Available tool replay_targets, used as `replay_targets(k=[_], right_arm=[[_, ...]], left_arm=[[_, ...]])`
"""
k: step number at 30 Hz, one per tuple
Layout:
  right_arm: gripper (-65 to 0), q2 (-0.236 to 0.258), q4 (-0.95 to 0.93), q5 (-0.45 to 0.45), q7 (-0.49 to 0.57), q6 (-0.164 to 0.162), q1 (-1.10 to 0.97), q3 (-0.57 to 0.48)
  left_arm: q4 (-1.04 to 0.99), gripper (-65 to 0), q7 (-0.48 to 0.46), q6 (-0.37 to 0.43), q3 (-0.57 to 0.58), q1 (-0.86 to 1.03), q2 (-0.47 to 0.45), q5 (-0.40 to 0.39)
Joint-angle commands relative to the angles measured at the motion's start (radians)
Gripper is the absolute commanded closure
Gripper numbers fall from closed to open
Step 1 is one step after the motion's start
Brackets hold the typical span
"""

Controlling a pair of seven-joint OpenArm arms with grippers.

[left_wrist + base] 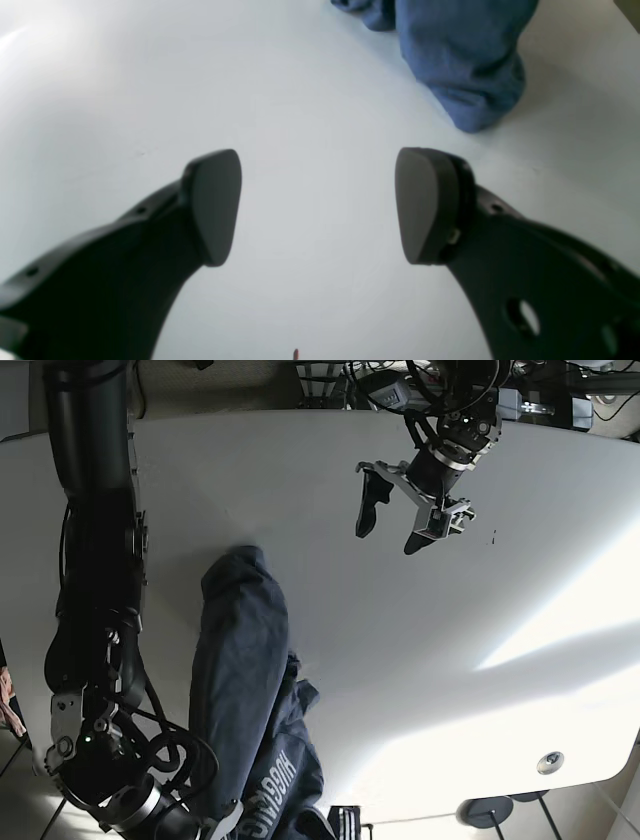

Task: Fold the T-shirt properly
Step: 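Lift the navy shirt with the right gripper and grasp it with the left gripper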

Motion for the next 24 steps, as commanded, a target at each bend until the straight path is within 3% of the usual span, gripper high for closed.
replay_targets(k=[1, 7, 12, 18, 24], right_arm=[[-1.9, 0.001, 0.013, 0.006, 0.023, -0.005, 0.090, 0.017], [-1.9, -0.005, -0.053, 0.006, 0.000, -0.005, 0.233, 0.016], [-1.9, -0.005, -0.073, 0.006, 0.000, -0.005, 0.210, 0.016], [-1.9, -0.005, -0.068, 0.006, 0.002, -0.005, 0.169, 0.017], [-1.9, -0.005, -0.071, 0.006, 0.002, -0.005, 0.167, 0.017]], left_arm=[[0.020, -44.4, -0.026, 0.000, 0.028, -0.004, 0.001, -0.014], [-0.054, -44.4, -0.026, 0.005, 0.115, -0.113, 0.041, -0.008], [-0.141, -44.6, -0.026, 0.112, 0.120, -0.211, 0.084, -0.006], [-0.221, -44.9, -0.026, 0.151, 0.178, -0.318, 0.092, -0.008], [-0.437, -45.1, -0.026, 0.186, 0.261, -0.516, 0.112, -0.008]])
